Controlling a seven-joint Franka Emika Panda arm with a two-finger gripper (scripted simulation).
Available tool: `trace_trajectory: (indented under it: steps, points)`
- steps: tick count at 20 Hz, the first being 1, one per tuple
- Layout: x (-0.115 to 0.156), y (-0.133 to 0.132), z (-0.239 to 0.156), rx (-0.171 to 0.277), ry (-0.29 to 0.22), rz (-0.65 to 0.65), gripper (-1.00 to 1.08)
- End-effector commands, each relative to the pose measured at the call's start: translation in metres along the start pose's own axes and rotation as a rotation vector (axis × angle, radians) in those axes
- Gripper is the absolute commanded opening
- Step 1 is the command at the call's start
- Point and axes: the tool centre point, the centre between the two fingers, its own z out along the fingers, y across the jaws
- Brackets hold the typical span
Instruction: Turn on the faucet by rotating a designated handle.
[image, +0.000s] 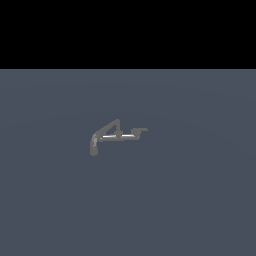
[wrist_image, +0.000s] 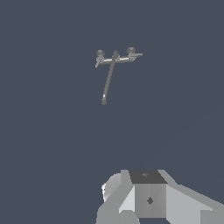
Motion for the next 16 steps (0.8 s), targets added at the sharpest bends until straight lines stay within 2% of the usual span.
trace_trajectory:
  steps: [1, 9, 16]
  points:
    - [0.000, 0.000, 0.000, 0.000, 0.000, 0.000, -1.00]
    - [0.007, -0.005, 0.011, -0.001, 0.001, 0.037, -1.00]
    - [0.027, -0.016, 0.037, -0.004, 0.002, 0.132, -1.00]
